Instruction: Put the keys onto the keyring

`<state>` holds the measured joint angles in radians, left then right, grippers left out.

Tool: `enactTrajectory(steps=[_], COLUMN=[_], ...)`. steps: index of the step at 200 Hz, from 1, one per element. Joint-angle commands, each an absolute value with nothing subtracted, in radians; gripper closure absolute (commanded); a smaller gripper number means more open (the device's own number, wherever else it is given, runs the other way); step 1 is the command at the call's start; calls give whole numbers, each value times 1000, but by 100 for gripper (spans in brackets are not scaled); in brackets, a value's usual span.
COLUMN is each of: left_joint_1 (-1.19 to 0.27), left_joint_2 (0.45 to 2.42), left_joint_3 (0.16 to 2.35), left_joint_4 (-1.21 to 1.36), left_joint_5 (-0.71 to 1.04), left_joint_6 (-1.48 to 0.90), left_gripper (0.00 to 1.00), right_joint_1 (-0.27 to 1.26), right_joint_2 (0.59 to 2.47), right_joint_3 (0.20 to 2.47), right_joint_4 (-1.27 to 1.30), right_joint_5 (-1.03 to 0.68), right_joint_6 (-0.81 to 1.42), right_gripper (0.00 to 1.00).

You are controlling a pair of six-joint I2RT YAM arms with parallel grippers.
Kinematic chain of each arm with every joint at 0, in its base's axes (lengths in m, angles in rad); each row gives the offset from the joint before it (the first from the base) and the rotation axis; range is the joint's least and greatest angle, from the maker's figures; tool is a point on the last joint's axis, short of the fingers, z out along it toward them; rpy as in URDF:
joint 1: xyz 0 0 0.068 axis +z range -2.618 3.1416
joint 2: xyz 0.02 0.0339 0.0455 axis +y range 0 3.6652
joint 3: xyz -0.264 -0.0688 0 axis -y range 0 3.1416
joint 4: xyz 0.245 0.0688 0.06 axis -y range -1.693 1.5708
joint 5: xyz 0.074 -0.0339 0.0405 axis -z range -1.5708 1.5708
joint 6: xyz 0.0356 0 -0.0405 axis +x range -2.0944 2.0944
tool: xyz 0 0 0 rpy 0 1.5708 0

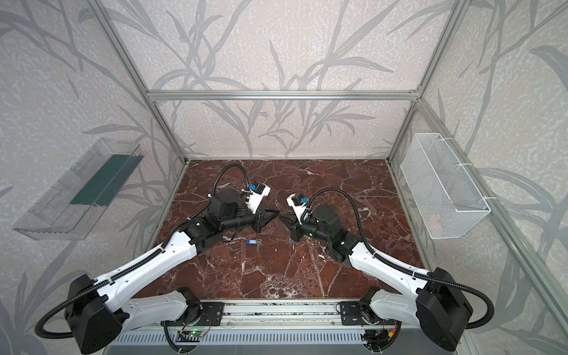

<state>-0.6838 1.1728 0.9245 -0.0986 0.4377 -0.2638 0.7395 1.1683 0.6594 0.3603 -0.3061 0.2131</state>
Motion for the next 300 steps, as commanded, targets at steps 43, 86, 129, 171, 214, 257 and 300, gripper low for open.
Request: enactTrajectory(steps=[43, 86, 129, 171, 214, 257, 300], left_joint_1=[-694, -692, -692, -692, -693, -700, -724], left_joint_2=[1142, 1071, 1049, 1106, 1157, 1183, 1209], left_joint_3=[941, 887, 856, 901, 949, 975, 998], left_joint_4=[-73, -64, -45, -54, -71, -70, -68], left_joint_5=[431, 332, 324, 385, 450, 482, 550], left_joint_6=[-274, -279, -284, -276, -276, -288, -290], left_gripper=[93, 84, 84, 83, 83, 85, 87], right_joint_1=[741, 741, 741, 741, 741, 741, 741], right_joint_2=[1142, 1095, 1081, 1074, 1075, 1078, 1082], right_joint_3=[658, 613, 609, 609, 610, 611, 610], right_joint_4=[392, 416, 419, 410, 402, 400, 399], right_joint_5=[-265, -207, -222, -236, -238, -237, -232], right_joint_6=[211, 210, 208, 200, 198, 198, 195], right_gripper=[100, 100, 100, 100, 100, 100, 100])
